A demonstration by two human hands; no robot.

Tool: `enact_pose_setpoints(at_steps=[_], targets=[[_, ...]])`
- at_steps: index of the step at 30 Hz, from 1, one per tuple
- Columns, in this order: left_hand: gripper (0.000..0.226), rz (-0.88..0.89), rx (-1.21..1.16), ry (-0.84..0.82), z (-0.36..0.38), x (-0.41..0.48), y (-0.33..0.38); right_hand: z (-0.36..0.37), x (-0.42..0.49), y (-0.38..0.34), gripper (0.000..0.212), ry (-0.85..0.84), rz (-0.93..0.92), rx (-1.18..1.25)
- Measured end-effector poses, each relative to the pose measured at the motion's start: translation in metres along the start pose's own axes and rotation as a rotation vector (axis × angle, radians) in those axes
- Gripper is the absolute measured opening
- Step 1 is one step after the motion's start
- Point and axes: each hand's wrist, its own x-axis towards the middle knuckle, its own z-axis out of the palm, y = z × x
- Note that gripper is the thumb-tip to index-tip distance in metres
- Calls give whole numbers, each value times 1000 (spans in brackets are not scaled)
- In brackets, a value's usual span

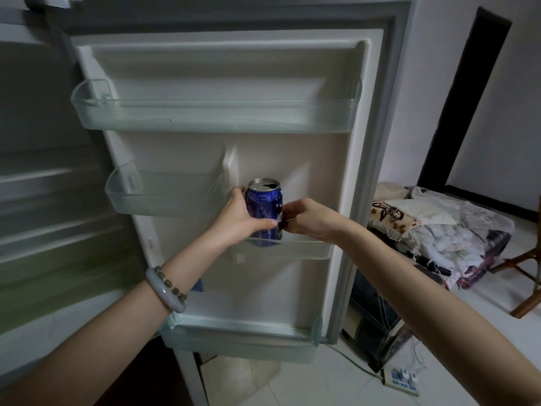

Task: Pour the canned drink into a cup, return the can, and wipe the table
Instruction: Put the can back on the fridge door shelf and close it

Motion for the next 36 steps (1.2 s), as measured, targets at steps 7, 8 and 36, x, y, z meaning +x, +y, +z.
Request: enact_pose_setpoints(at_steps=[7,8,36], targets=[[98,176,112,123,8,-37,-1,-6,-21,8,56,196,-69,-39],[97,223,172,153,8,-45,-2,-6,-29,9,57,220,-107,-43],[66,560,1136,254,170,-86,30,-47,-56,197,67,433,-171,-192]])
